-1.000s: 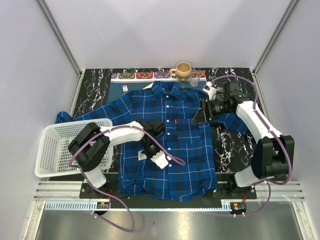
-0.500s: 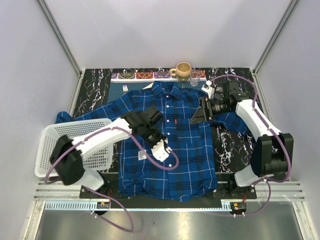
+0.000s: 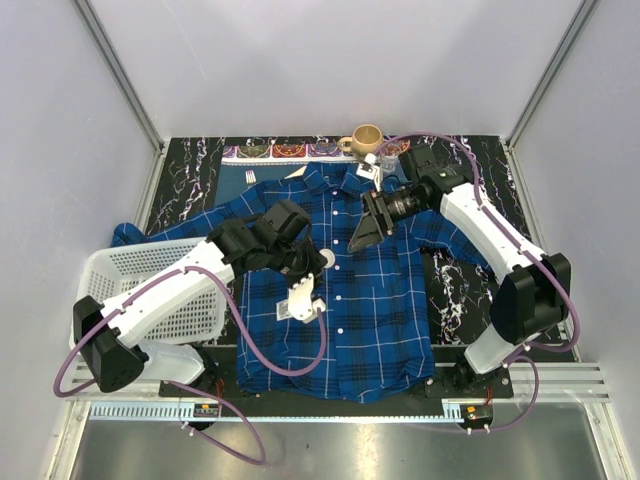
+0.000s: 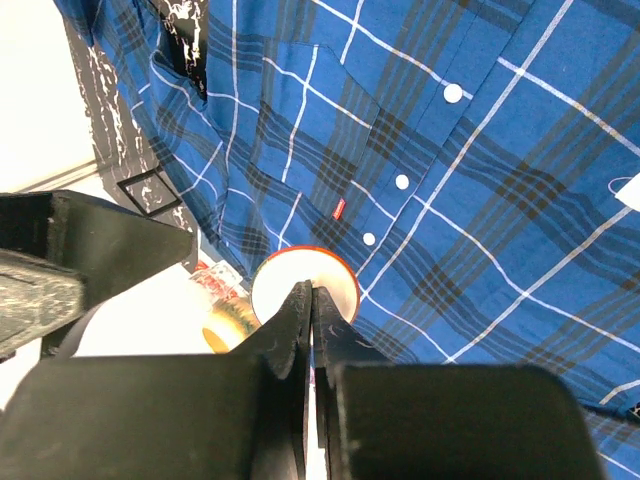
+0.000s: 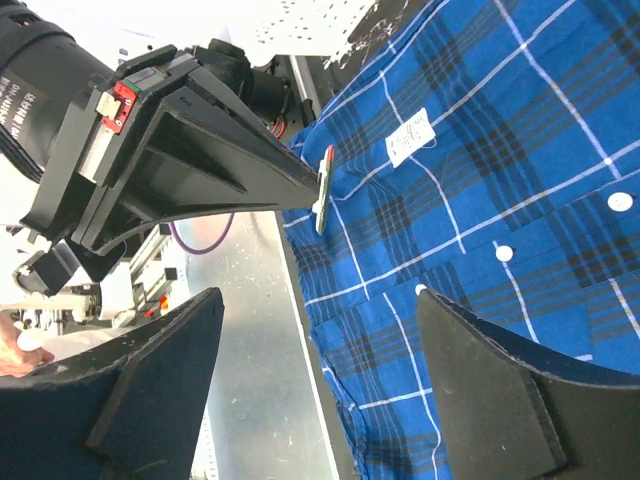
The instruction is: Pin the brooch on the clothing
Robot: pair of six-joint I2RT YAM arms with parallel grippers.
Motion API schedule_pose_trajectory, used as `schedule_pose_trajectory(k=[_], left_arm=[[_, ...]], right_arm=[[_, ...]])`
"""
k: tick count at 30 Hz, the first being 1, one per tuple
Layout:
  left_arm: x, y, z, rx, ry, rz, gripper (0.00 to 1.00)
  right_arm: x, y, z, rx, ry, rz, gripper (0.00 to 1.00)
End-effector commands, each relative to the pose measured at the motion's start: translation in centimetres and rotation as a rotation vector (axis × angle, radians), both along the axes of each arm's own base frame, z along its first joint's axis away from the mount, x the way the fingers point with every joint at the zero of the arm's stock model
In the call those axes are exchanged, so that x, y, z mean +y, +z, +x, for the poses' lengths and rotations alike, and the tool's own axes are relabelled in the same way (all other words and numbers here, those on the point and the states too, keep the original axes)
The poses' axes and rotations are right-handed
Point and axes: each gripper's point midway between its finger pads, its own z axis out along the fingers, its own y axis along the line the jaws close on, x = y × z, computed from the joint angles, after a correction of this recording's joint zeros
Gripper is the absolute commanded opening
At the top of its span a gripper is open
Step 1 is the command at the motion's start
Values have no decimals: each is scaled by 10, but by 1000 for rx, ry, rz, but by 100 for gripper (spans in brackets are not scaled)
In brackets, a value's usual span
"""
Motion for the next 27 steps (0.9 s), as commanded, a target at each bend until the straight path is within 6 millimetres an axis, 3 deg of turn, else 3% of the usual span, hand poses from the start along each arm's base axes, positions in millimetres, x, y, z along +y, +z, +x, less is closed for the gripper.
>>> schedule_pose_trajectory(k=[1,5,10,19,23,27], left_arm=[[-6,32,2,-92,-48,-52,0],[-7,33,-2,-98,-62,-55,0],[-8,33,-4,-103,-72,-51,0],[-7,36,-7,-100,-83,-51,0],[-6,36,-7,-102,-82,-51,0],[-5,37,-9,-104,-86,-57,0]], right_arm=[[15,1,-10,-17,45,-19,83],[29,-11,-12,-10,65,-48,80],[41,-9,-8,-2,81,-33,76],[51,-10,-10,8,116,-17,62],[54,-14,-15,22,130,-22,48],[55,-16,-19,49,143,-10,45]])
